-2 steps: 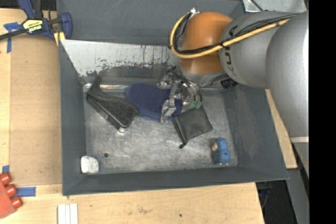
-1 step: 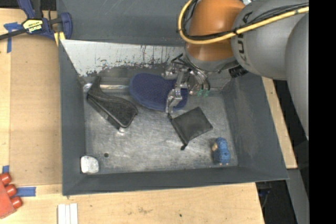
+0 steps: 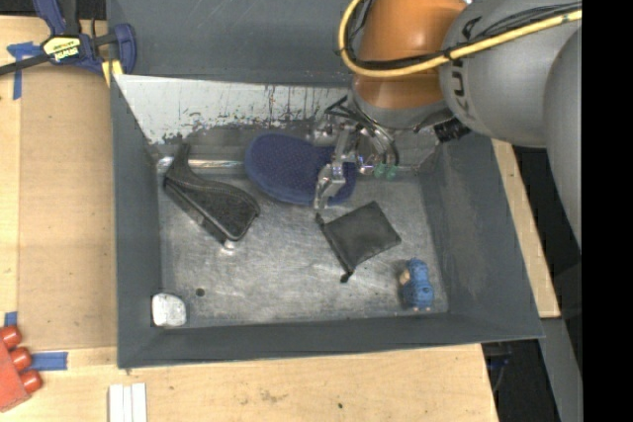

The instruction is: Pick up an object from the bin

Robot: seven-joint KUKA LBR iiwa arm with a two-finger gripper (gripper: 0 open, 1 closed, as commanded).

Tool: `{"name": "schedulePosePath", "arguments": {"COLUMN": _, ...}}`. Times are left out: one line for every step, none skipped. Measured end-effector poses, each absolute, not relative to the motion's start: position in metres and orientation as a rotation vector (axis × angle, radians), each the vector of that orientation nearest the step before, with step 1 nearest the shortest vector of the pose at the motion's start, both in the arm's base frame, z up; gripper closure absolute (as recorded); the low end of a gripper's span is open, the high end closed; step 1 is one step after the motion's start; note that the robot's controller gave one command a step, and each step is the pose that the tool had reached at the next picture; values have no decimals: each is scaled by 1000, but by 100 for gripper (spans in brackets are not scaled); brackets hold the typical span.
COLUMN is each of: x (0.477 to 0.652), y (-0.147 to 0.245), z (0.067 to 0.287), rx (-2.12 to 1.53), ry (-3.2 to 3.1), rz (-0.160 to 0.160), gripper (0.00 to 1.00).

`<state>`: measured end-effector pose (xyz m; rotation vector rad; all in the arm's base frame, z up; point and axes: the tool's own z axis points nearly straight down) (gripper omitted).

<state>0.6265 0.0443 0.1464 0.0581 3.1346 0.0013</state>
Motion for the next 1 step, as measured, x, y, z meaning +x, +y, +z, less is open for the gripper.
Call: {"name": "schedulePosePath", "arguments": {"x": 628, "y": 44, "z": 195, "rx": 58, "ry": 3132, "rz": 2, "gripper": 100}}
